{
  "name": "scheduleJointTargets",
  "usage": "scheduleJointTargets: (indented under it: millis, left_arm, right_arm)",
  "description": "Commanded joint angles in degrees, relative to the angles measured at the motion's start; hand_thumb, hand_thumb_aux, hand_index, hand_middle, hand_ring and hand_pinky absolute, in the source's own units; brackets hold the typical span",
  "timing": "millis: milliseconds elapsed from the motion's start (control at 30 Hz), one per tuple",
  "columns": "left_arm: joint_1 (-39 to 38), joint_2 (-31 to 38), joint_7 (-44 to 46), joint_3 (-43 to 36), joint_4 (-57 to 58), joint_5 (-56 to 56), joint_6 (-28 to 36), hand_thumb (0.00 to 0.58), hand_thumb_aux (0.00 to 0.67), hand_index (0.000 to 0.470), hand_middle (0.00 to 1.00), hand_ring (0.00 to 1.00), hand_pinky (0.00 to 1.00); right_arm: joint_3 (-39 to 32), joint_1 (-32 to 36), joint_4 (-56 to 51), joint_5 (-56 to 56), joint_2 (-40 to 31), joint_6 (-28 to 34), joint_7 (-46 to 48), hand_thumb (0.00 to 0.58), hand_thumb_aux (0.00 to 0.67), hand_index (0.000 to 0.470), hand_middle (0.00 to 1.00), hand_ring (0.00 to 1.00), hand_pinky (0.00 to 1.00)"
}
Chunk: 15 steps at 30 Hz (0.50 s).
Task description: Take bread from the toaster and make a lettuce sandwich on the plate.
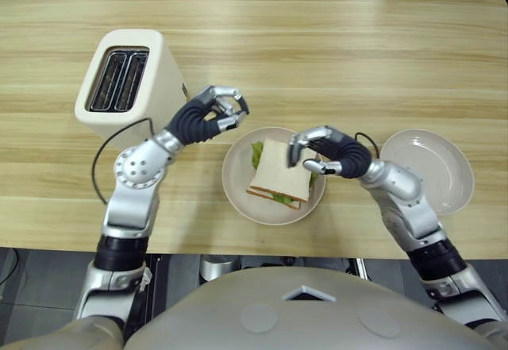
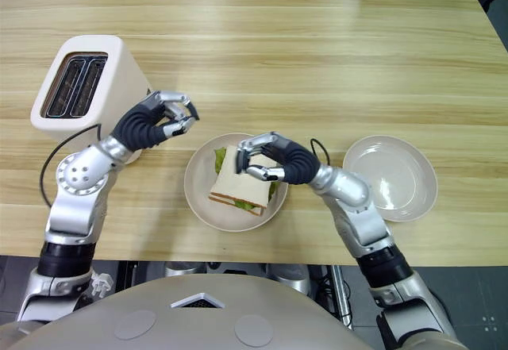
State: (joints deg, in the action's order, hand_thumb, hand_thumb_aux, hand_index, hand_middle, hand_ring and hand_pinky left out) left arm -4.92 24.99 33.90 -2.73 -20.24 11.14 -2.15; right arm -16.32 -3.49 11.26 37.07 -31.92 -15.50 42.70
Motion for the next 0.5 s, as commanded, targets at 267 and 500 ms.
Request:
scheduleJointTargets:
  millis: [267, 500]
  left_arm:
    - [-14.59, 12.49, 19.75, 0.66, -2.83, 11.27, 0.06, 0.58, 0.67, 0.46, 1.0, 1.0, 1.0]
    - [-12.53, 18.28, 17.07, -11.84, 5.98, -15.54, -5.1, 0.58, 0.67, 0.46, 1.0, 1.0, 1.0]
  right_arm:
    - [3.23, -11.37, 1.06, -6.95, -13.5, 8.85, 16.66, 0.58, 0.67, 0.46, 1.0, 1.0, 1.0]
    - [-4.38, -10.22, -6.64, -38.57, -15.14, -0.93, 10.56, 0.58, 0.67, 0.46, 1.0, 1.0, 1.0]
